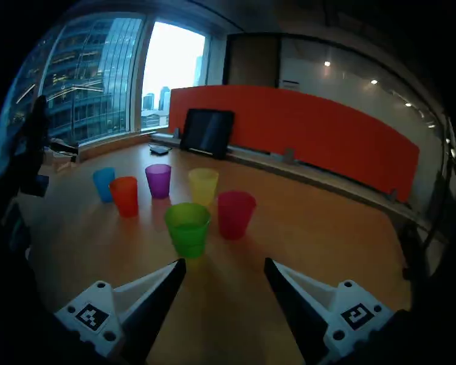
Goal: Pour water
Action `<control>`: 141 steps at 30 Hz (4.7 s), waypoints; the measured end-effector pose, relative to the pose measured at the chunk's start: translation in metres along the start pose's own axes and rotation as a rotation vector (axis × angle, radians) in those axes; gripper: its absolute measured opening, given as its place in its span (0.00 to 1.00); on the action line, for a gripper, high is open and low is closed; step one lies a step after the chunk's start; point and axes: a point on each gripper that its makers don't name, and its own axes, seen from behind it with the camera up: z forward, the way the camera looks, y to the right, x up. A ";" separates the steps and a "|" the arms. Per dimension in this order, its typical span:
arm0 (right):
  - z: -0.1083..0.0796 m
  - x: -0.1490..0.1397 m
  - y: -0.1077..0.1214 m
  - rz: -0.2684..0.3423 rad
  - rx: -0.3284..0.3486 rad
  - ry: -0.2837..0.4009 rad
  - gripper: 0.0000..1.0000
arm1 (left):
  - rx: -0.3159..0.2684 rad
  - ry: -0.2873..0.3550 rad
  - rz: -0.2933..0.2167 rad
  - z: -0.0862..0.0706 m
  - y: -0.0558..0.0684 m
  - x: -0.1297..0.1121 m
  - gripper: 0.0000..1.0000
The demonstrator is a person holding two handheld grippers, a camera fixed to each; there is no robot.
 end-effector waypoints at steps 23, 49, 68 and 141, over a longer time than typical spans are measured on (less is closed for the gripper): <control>-0.048 0.042 0.063 0.096 -0.359 0.219 1.00 | 0.119 0.292 -0.036 -0.011 0.005 0.073 0.98; -0.065 0.090 0.086 0.149 -0.559 0.462 1.00 | 0.234 0.453 -0.049 0.010 0.015 0.082 0.97; -0.076 0.088 0.097 0.196 -0.603 0.479 1.00 | 0.260 0.480 -0.005 0.026 0.028 0.068 0.98; -0.082 0.096 0.093 0.189 -0.603 0.471 1.00 | 0.244 0.381 -0.098 0.064 0.020 0.019 0.97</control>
